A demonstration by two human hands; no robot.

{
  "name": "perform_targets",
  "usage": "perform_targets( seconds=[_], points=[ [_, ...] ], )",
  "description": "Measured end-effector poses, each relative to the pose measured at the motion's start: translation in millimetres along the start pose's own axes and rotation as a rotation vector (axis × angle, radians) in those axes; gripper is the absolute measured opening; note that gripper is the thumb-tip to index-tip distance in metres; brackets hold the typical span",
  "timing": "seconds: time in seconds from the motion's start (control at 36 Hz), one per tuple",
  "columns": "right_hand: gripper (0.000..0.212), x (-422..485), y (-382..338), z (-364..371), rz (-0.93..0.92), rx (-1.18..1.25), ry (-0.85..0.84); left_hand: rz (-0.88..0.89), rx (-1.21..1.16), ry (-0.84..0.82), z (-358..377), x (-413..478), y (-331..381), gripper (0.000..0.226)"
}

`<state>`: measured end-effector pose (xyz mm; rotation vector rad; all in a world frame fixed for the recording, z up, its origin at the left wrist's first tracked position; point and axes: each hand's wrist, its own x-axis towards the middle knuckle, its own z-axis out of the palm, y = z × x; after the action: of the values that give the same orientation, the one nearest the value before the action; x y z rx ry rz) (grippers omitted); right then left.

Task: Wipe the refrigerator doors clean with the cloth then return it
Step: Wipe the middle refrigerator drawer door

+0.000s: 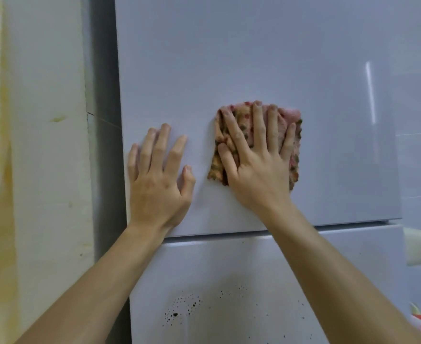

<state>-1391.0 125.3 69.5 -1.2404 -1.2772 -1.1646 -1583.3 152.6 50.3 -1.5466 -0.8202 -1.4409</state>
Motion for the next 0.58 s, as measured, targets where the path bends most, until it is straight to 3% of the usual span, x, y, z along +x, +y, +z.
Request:
perform_targets(
  seconds=[0.22,0.31,0.42,0.58],
  points=[
    [0.054,-113,45,-4,-0.119,0.004,-0.076,-0.020,0.015,0.007,0,-5,3,0.059],
    [0.052,-83,54,-11,-0.084,0.014,-0.083,-0.021,0.000,0.014,1,-2,18,0.060],
    [0.056,-1,73,-18,0.140,0.083,-0.119,0.030,-0.033,0.004,9,1,48,0.058],
    [0.056,13,81,-17,0.161,0.028,-0.058,0.037,-0.032,0.011,16,8,65,0.057]
  ],
)
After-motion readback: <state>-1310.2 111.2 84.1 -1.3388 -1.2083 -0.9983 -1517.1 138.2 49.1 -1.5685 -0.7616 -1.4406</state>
